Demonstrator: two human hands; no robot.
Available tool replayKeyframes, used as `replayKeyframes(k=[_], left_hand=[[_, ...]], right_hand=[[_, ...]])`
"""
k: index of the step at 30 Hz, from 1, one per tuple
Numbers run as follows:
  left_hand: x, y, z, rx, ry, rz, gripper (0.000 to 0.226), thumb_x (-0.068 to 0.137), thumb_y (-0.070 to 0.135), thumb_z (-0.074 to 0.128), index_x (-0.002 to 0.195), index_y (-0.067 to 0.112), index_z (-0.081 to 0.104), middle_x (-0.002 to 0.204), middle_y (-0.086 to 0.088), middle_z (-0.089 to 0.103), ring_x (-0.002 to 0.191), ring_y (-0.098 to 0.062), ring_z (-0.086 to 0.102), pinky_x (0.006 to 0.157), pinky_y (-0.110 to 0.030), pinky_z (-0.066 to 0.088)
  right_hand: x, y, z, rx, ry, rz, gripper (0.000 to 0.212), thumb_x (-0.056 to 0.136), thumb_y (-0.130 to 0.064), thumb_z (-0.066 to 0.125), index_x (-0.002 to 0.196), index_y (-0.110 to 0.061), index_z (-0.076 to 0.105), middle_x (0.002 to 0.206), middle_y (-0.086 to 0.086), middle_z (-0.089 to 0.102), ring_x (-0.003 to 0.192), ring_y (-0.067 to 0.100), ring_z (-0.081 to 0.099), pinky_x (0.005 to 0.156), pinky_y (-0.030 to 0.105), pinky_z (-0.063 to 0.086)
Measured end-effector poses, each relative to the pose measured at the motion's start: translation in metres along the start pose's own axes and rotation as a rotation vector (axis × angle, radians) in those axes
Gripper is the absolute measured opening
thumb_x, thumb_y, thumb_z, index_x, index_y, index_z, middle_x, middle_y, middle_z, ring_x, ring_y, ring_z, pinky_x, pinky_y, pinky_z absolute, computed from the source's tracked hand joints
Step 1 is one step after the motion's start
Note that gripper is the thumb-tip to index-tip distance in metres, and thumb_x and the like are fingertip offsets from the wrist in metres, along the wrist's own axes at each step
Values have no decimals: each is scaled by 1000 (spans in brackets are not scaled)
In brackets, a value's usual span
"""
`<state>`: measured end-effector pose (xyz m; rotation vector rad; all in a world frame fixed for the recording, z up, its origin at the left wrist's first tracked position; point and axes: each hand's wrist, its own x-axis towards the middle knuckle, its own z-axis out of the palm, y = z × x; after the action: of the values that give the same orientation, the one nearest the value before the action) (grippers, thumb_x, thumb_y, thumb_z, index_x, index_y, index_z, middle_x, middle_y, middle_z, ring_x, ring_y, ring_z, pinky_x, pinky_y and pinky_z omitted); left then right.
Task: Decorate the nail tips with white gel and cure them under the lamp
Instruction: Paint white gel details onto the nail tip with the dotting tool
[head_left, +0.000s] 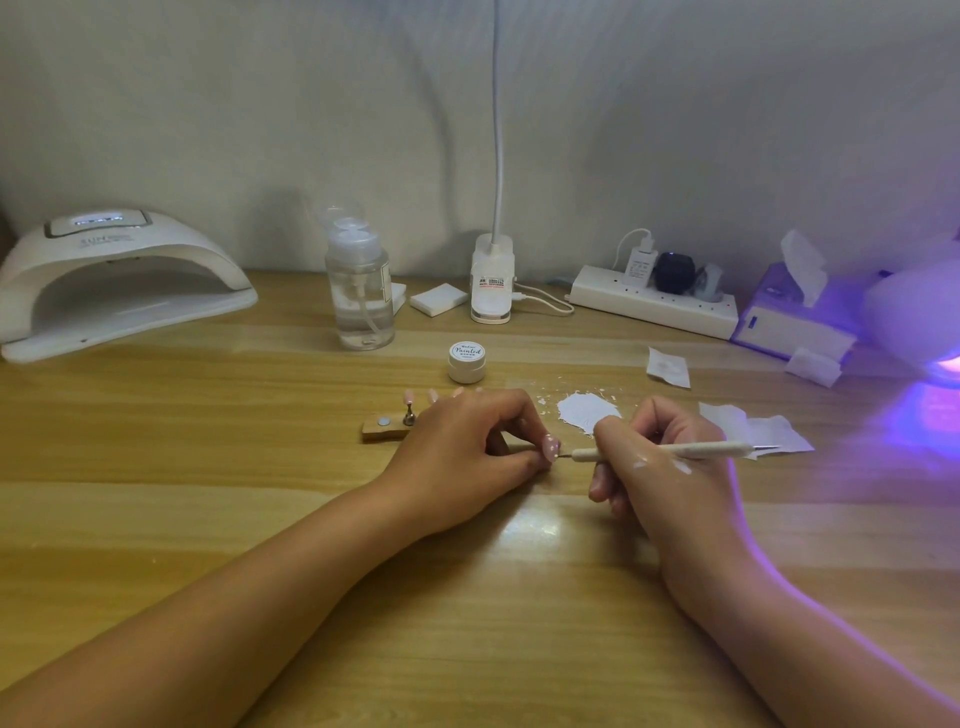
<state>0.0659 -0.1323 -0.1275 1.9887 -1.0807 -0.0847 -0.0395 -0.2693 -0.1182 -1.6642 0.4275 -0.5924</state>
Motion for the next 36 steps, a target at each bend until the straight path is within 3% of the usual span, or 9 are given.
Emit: replayKeyframes(k=[7,12,16,21,28,33,36], left_hand=[[0,0,0,9,-3,-1,16,82,23,75,78,34,63,90,21,73,55,0,54,57,-18,36],[0,-1,0,6,-2,-4,15,82,22,74,77,32,63,89,23,72,54,1,54,55,-17,34],[0,0,0,0,-5,1,16,82,20,74,78,31,64,89,25,72,53,2,54,54,-13,32],[0,1,0,11,-3,1,16,82,20,74,78,31,64,87,24,72,53,3,53,53,-11,31],[0,1,0,-2,-4,-8,15,82,22,74,78,32,64,88,22,72,54,0,54,56,-20,34],[0,0,0,-9,-6,-12,15,82,22,74,77,33,64,90,23,73,55,1,55,57,-19,36],[-1,1,0,-28,1,-8,19,82,24,74,74,37,62,91,23,73,55,2,56,59,-20,39]], right_hand=[[0,2,-1,-16,-5,-16,15,62,-23,59,48,-25,52,47,10,61,38,8,48,41,15,37],[2,3,1,-47,-1,-14,14,62,-25,58,49,-26,52,47,8,62,41,8,49,48,23,38],[1,3,0,-19,13,-10,17,62,-24,58,47,-25,50,45,8,60,39,9,46,42,18,37],[0,3,1,-47,5,-3,14,61,-25,58,49,-25,51,47,8,61,42,10,48,49,28,38],[1,5,1,-46,16,-9,13,61,-25,58,50,-23,51,48,9,61,45,15,46,50,29,37],[1,2,-1,38,63,-44,16,62,-21,59,50,-23,49,46,10,59,39,10,45,39,18,36],[9,-3,-12,15,148,-142,15,66,-21,61,60,-20,48,50,10,63,40,8,51,40,17,38]])
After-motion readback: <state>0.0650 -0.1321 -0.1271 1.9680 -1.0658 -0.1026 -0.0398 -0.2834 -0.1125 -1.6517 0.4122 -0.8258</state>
